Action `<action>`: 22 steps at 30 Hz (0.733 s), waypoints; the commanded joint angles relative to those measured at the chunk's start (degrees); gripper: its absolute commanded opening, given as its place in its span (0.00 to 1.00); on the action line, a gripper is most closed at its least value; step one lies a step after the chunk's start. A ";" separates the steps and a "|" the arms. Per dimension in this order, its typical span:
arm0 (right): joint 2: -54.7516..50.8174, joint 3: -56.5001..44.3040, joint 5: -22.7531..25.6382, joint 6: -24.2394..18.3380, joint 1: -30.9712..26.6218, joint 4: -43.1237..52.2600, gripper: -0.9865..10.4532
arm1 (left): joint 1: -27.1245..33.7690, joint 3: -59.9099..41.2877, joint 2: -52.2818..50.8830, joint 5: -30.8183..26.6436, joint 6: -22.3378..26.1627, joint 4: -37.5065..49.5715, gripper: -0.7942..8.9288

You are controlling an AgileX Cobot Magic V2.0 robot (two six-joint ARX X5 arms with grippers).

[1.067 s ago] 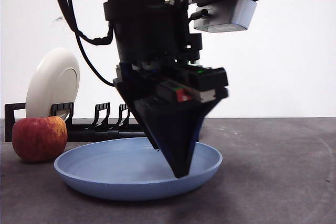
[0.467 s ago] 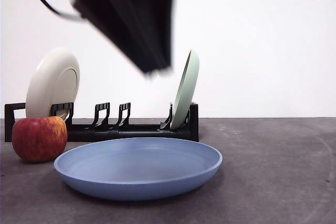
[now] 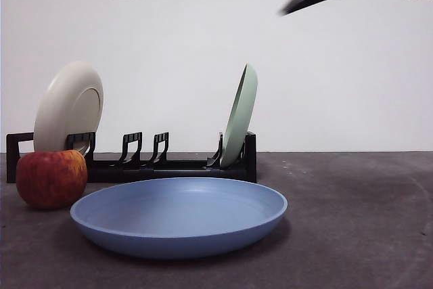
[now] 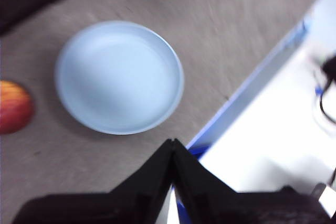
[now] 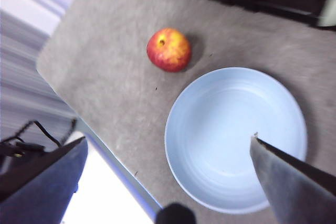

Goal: Take the blue plate from the plate rack,put the plate on the table,take the apple from the table,put the apple in the plate

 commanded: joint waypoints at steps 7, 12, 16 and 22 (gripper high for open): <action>26.80 23.28 8.28 -7.65 11.21 -2.95 0.73 | -0.13 0.96 -8.50 -6.58 -8.35 -7.72 0.08; 41.92 40.17 14.58 -11.10 14.99 -7.78 0.76 | -0.13 1.03 -9.14 -6.60 -6.25 -7.72 0.07; 53.42 52.33 16.92 -11.39 17.05 -8.55 0.87 | -0.13 1.01 -9.11 -5.86 -4.04 -7.74 0.08; 66.95 60.87 19.19 -11.85 17.73 -8.15 0.86 | -0.13 1.03 -9.49 -4.44 -2.56 -7.74 0.08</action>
